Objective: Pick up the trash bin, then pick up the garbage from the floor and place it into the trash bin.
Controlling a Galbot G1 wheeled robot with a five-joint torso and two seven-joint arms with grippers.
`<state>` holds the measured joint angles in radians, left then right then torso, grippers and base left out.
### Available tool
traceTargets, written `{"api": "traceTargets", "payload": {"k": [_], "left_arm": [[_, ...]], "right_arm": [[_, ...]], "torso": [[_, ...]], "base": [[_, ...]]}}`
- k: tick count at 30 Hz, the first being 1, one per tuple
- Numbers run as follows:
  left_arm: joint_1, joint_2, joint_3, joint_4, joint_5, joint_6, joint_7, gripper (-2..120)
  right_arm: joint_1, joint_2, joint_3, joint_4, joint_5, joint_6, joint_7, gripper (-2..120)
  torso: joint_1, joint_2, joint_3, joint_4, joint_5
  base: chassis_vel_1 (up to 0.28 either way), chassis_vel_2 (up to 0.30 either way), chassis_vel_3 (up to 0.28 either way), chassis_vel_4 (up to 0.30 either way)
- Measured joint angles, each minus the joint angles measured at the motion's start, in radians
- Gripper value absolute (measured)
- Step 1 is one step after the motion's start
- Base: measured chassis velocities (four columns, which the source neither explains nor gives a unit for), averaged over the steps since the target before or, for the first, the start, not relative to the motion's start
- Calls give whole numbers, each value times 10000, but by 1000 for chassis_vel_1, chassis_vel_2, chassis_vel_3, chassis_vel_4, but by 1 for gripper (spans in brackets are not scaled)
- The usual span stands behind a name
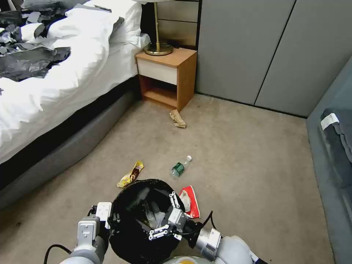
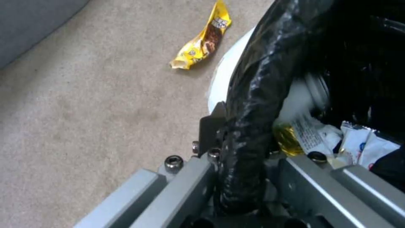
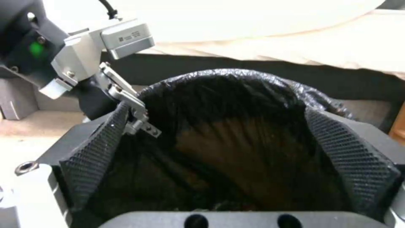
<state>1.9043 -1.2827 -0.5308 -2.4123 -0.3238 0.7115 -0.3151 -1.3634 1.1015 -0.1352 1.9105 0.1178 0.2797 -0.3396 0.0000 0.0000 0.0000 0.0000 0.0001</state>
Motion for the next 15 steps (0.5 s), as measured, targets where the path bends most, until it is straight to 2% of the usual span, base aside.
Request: {"api": "traceTargets", "payload": {"k": [9, 15], "left_arm": [[-29, 19, -23, 55, 2, -4, 0, 0], [-35, 88, -27, 116, 20, -7, 2, 0]], "right_arm": [[-208, -62, 244, 508, 9, 38, -12, 100], [-573, -89, 882, 1614, 69, 103, 126, 100]], "torso": [[0, 0, 0, 0, 0], [1, 0, 0, 0, 0]], "base": [[0, 0, 0, 0], [0, 0, 0, 0]]}}
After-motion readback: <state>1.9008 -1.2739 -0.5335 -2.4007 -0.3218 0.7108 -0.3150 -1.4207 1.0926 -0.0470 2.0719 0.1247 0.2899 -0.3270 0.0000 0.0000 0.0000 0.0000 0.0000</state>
